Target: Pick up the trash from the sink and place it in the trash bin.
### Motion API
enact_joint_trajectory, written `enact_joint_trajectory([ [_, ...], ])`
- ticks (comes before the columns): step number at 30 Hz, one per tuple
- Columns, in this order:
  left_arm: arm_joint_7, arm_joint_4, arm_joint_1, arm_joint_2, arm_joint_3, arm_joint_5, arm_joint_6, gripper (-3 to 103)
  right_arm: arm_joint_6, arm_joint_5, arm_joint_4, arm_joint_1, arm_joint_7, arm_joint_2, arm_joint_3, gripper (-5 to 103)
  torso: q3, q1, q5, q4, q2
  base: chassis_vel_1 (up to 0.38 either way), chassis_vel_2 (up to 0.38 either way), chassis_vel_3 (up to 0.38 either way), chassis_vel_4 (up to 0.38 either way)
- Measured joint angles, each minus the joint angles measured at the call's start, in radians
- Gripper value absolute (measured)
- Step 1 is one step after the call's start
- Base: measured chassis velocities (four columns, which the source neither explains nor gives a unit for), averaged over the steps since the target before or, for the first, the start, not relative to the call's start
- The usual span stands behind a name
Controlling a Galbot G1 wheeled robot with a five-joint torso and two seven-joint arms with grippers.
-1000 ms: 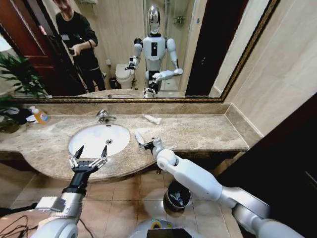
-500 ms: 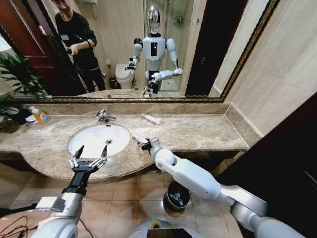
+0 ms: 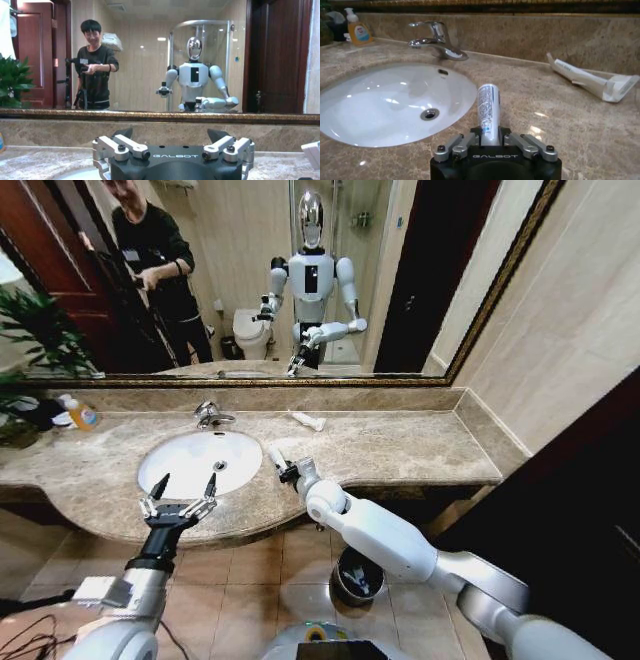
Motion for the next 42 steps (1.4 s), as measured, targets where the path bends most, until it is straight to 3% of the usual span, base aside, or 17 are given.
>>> enact_joint_trajectory([
  [7, 0.0, 0.0, 0.0, 0.0, 0.0, 0.0, 0.0, 100, 0.0, -0.001, 0.077, -0.021, 0.007, -0.053, 0.03, 12, 0.0, 0.0, 0.0002, 0.0001, 0.0, 0.0, 0.0, 0.0, 0.0],
  [16, 0.0, 0.0, 0.0, 0.0, 0.0, 0.0, 0.0, 100, -0.031, 0.096, 0.353, -0.145, -0.07, -0.32, 0.291, 12, 0.0, 0.0, 0.0004, 0.0001, 0.0, 0.0, 0.0, 0.0, 0.0],
  [18, 0.0, 0.0, 0.0, 0.0, 0.0, 0.0, 0.0, 100, -0.029, 0.106, 0.377, -0.221, -0.146, -0.425, 0.393, 12, 0.0, 0.0, 0.0003, -0.0001, 0.0, 0.0, 0.0, 0.0, 0.0],
  [19, 0.0, 0.0, 0.0, 0.0, 0.0, 0.0, 0.0, 100, -0.029, 0.106, 0.377, -0.221, -0.146, -0.425, 0.393, 12, 0.0, 0.0, 0.0003, -0.0001, 0.0, 0.0, 0.0, 0.0, 0.0],
  [20, 0.0, 0.0, 0.0, 0.0, 0.0, 0.0, 0.0, 100, -0.005, 0.106, 0.392, -0.295, -0.21, -0.498, 0.448, 12, 0.0, 0.0, 0.0005, -0.0005, 0.0, 0.0, 0.0, 0.0, 0.0],
  [22, 0.0, 0.0, 0.0, 0.0, 0.0, 0.0, 0.0, 100, 0.065, 0.112, 0.396, -0.368, -0.312, -0.568, 0.488, 12, 0.0, 0.0, 0.0008, -0.0004, 0.0, 0.0, 0.0, 0.0, 0.0],
  [23, 0.0, 0.0, 0.0, 0.0, 0.0, 0.0, 0.0, 100, 0.119, 0.111, 0.393, -0.416, -0.402, -0.604, 0.518, 12, 0.0, 0.0, 0.0005, -0.0002, 0.0, 0.0, 0.0, 0.0, 0.0],
  [24, 0.0, 0.0, 0.0, 0.0, 0.0, 0.0, 0.0, 100, 0.119, 0.111, 0.393, -0.416, -0.402, -0.604, 0.518, 12, 0.0, 0.0, 0.0005, -0.0002, 0.0, 0.0, 0.0, 0.0, 0.0],
  [26, 0.0, 0.0, 0.0, 0.0, 0.0, 0.0, 0.0, 100, 0.213, 0.089, 0.374, -0.494, -0.566, -0.643, 0.585, 12, 0.0, 0.0, 0.0005, -0.0002, 0.0, 0.0, 0.0, 0.0, 0.0],
  [27, 0.0, 0.0, 0.0, 0.0, 0.0, 0.0, 0.0, 100, 0.248, 0.087, 0.367, -0.528, -0.652, -0.652, 0.624, 12, 0.0, 0.0, 0.0006, -0.0001, 0.0, 0.0, 0.0, 0.0, 0.0],
  [28, 0.0, 0.0, 0.0, 0.0, 0.0, 0.0, 0.0, 100, 0.248, 0.087, 0.367, -0.528, -0.652, -0.652, 0.624, 12, 0.0, 0.0, 0.0006, -0.0001, 0.0, 0.0, 0.0, 0.0, 0.0],
  [30, 0.0, 0.0, 0.0, 0.0, 0.0, 0.0, 0.0, 100, 0.296, 0.098, 0.351, -0.608, -0.87, -0.655, 0.714, 12, 0.0, 0.0, 0.0004, -0.0001, 0.0, 0.0, 0.0, 0.0, 0.0],
  [31, 0.0, 0.0, 0.0, 0.0, 0.0, 0.0, 0.0, 100, 0.302, 0.097, 0.342, -0.627, -0.93, -0.65, 0.737, 12, 0.0, 0.0, 0.0002, 0.0, 0.0, 0.0, 0.0, 0.0, 0.0],
  [32, 0.0, 0.0, 0.0, 0.0, 0.0, 0.0, 0.0, 100, 0.302, 0.097, 0.342, -0.627, -0.93, -0.65, 0.737, 12, 0.0, 0.0, 0.0002, 0.0, 0.0, 0.0, 0.0, 0.0, 0.0],
  [33, 0.0, 0.0, 0.0, 0.0, 0.0, 0.0, 0.0, 100, 0.307, 0.07, 0.315, -0.668, -1.05, -0.628, 0.776, 12, 0.0, 0.0, 0.0003, -0.0001, 0.0, 0.0, 0.0, 0.0, 0.0],
  [34, 0.0, 0.0, 0.0, 0.0, 0.0, 0.0, 0.0, 100, 0.311, 0.045, 0.298, -0.69, -1.095, -0.614, 0.787, 12, 0.0, 0.0, 0.0005, 0.0, 0.0, 0.0, 0.0, 0.0, 0.0],
  [42, 0.0, 0.0, 0.0, 0.0, 0.0, 0.0, 0.0, 100, 0.385, -0.14, 0.141, -0.807, -1.157, -0.471, 0.775, 12, 0.0, 0.0, 0.0003, 0.0, 0.0, 0.0, 0.0, 0.0, 0.0],
])
